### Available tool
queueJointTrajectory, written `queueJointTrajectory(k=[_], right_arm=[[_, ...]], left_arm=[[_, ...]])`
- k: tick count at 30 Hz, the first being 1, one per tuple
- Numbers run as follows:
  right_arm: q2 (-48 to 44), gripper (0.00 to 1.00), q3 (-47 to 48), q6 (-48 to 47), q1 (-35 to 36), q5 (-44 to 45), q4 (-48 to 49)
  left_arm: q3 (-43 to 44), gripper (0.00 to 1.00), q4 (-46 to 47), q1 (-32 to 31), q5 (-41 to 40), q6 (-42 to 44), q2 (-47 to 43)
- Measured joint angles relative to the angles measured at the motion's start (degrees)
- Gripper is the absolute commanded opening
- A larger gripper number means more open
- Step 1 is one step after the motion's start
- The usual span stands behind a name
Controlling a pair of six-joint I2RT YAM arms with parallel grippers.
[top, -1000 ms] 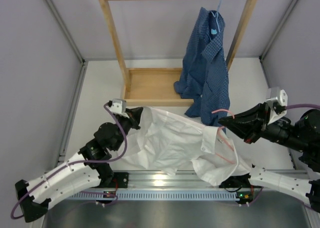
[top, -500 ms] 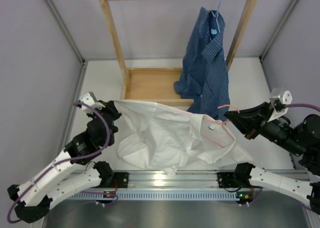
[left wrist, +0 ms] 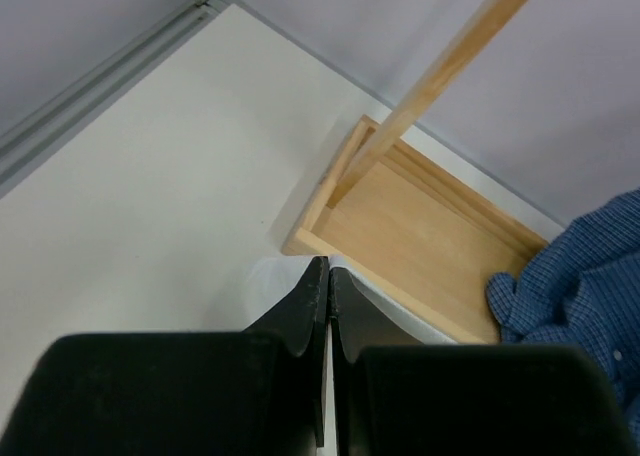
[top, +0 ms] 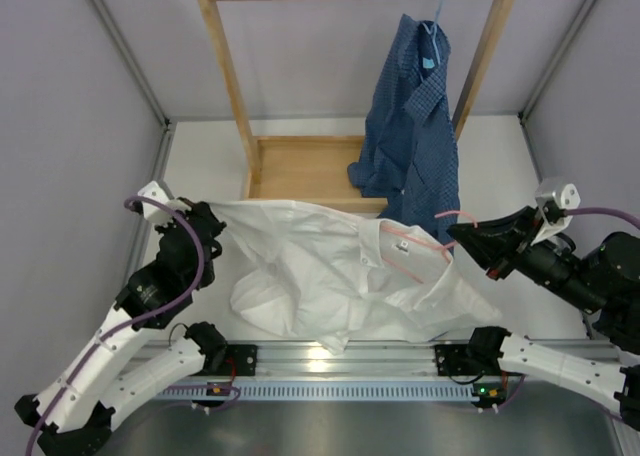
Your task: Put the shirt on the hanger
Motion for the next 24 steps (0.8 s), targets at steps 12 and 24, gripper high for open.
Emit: queueJointTrajectory(k=[12,24], right_arm=[[12.8,0.00,3.9,-0.2,0.0,-3.9,1.8],[11.0,0.00,5.1,-0.5,0.0,-9.9,4.1]], left_arm=[[8.8,0.84,4.2,0.3,23.0,16.4,-1.6],[31.8,0.84,0.8,0.4,82.2,39.8,20.9]])
